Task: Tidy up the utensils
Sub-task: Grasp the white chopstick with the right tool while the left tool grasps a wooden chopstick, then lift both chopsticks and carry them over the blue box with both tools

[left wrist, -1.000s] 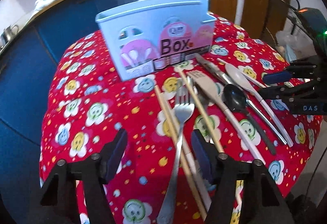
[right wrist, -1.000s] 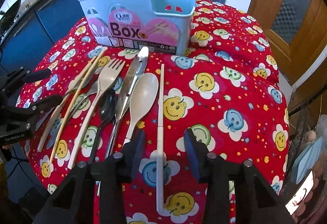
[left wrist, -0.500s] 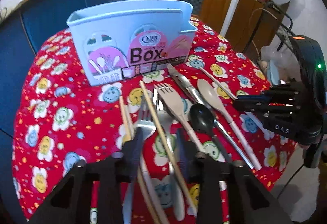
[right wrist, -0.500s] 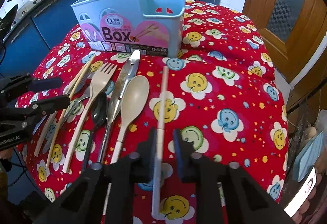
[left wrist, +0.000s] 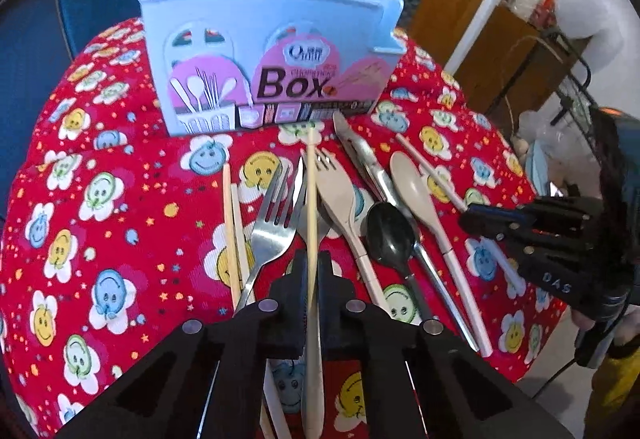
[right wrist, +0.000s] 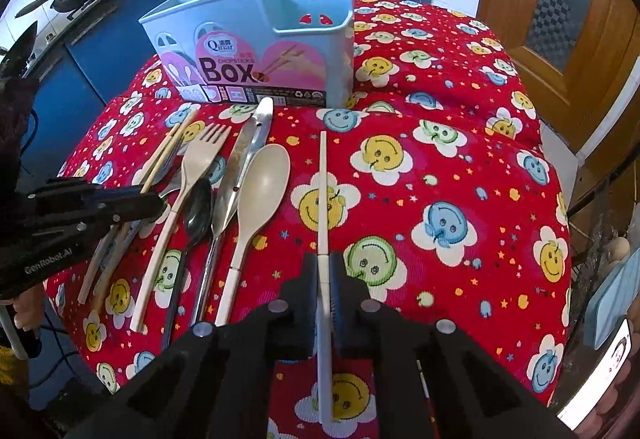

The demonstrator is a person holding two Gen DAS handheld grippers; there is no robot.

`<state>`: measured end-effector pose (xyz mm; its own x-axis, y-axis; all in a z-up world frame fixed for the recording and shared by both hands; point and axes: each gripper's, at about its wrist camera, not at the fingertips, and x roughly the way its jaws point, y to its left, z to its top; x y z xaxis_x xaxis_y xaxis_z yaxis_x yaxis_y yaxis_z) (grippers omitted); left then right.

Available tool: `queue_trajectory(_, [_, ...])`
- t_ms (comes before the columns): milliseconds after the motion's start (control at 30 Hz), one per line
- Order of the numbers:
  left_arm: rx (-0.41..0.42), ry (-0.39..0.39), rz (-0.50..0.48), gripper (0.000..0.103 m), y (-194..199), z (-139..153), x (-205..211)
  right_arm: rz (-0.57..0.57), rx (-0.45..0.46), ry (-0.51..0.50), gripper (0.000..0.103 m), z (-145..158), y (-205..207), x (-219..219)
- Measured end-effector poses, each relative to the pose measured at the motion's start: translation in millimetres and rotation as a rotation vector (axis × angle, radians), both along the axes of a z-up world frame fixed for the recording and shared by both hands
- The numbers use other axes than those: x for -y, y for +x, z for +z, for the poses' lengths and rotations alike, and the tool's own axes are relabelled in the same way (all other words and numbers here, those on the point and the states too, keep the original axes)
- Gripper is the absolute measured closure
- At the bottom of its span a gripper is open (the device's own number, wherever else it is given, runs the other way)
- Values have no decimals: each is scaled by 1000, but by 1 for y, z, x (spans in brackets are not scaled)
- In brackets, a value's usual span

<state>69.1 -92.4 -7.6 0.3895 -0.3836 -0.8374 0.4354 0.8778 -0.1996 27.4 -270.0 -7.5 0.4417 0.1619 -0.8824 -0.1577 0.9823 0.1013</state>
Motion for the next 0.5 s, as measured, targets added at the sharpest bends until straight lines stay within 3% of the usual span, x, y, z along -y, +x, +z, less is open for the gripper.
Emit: queue_trajectory(500, [120,-104,93,99,-21,39,-31,34,-69,9,85,-1,16,-5])
